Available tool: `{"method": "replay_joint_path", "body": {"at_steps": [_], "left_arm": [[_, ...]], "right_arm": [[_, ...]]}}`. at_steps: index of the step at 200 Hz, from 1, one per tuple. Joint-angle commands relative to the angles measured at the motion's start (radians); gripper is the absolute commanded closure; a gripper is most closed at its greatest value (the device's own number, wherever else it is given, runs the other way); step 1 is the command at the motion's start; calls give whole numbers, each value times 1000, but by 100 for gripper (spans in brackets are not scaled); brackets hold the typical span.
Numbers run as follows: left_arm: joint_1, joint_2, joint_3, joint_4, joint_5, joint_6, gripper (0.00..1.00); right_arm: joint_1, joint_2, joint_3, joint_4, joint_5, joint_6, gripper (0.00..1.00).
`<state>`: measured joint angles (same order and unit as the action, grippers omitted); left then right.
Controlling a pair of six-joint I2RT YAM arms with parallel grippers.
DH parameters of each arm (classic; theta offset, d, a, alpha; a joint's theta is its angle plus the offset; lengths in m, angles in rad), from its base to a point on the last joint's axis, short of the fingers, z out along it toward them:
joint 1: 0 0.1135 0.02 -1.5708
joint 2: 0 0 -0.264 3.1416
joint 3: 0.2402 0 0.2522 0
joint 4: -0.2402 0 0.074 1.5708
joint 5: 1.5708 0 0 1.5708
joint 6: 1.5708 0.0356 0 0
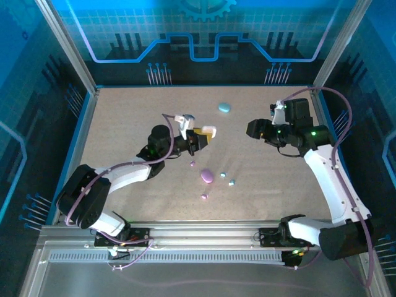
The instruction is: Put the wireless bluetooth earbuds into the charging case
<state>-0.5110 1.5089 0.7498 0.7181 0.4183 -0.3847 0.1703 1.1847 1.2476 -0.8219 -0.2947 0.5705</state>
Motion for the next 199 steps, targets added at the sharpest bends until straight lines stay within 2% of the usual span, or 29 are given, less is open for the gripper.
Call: {"method": "replay_joint_path", "body": {"at_steps": [1, 55, 103, 199], "left_arm": [[51, 53, 88, -296, -28, -155, 80], [149, 183, 160, -568, -46, -251, 79], [188, 255, 225, -714, -80, -205, 78], [261, 361, 270, -746, -58, -202, 76]], "right_arm": [[-18, -1, -34, 41, -10, 44, 32], [-18, 42, -74, 64, -87, 75, 32], [-10, 64, -105, 78, -116, 86, 33], [56, 119, -130, 95, -119, 101, 34]]}}
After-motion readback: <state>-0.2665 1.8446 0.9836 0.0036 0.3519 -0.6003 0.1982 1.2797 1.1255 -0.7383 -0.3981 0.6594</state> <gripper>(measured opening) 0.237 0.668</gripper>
